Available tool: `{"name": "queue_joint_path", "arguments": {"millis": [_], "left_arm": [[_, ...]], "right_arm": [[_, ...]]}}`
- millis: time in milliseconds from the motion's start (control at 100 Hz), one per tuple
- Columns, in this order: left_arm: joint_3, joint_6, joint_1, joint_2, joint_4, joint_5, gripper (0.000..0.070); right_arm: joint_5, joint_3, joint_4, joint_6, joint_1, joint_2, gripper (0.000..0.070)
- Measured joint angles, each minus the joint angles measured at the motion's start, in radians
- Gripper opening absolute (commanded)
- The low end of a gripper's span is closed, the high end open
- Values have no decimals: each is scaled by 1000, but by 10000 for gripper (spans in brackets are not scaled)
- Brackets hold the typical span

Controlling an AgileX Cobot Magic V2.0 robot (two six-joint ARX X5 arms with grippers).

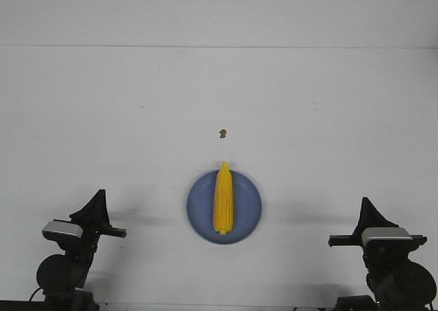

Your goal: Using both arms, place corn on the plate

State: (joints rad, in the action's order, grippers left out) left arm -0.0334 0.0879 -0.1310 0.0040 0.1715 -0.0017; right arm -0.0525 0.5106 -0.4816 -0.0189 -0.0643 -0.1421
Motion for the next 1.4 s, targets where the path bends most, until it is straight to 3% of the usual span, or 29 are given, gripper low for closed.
{"name": "queue_joint_path", "arguments": {"millis": [290,930,1400], "left_arm": [[0,0,0,0,0,0,12],[0,0,0,0,0,0,12],[0,0,0,0,0,0,12]], "right_arm": [[0,-12,42,-9,3,6,1],[27,-483,591,10,45,140,1],[26,-496,599,23,45,140,1]]}}
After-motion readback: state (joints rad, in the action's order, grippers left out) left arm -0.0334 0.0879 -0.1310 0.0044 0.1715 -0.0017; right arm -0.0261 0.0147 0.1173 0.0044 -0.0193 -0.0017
